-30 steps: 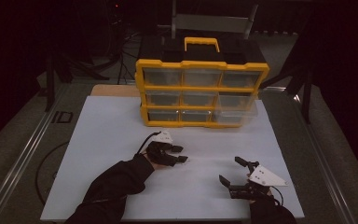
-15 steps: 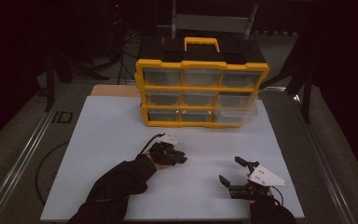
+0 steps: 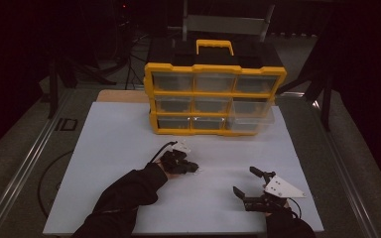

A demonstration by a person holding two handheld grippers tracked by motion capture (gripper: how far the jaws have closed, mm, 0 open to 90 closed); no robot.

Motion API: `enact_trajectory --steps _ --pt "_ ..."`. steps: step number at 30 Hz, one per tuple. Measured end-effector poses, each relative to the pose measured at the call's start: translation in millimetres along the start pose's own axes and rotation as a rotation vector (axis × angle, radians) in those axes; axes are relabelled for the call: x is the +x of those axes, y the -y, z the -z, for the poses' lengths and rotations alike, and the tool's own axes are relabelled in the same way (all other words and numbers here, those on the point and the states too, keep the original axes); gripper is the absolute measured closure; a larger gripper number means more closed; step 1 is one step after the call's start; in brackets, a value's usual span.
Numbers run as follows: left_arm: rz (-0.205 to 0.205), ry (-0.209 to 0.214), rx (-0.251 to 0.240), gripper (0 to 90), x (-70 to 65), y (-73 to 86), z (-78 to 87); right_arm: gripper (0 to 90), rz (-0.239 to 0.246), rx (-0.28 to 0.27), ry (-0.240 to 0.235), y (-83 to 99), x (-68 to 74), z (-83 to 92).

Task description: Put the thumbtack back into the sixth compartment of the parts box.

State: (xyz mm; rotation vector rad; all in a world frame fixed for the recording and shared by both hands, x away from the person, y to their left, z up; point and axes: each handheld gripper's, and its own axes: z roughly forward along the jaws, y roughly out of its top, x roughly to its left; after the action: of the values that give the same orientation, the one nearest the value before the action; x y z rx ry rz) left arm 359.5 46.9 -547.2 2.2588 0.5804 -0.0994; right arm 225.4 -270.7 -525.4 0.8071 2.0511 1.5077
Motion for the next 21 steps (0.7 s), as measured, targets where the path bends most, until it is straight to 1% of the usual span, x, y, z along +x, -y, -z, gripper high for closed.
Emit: enact_trajectory --steps 4,10,12,15,21 --pt "0.007 0.001 -0.001 86.1 0.7 -0.6 1.2 10.4 0.002 -0.004 0.002 -0.3 -0.4 0.5" --pt "0.002 -0.005 -0.017 86.1 -0.3 -5.0 8.1 10.4 0.001 -0.004 0.002 -0.3 -0.4 0.4" --pt "-0.005 -0.010 -0.020 86.1 -0.9 -7.4 11.3 10.4 0.001 -0.004 0.003 -0.2 -0.5 0.5" --pt "-0.010 -0.007 -0.030 86.1 -2.3 -11.7 16.4 10.4 0.001 -0.004 0.003 -0.3 -0.5 0.5" --pt "-0.034 -0.003 -0.034 86.2 -5.9 -21.5 26.2 10.4 0.001 -0.004 0.003 -0.3 -0.4 0.4"
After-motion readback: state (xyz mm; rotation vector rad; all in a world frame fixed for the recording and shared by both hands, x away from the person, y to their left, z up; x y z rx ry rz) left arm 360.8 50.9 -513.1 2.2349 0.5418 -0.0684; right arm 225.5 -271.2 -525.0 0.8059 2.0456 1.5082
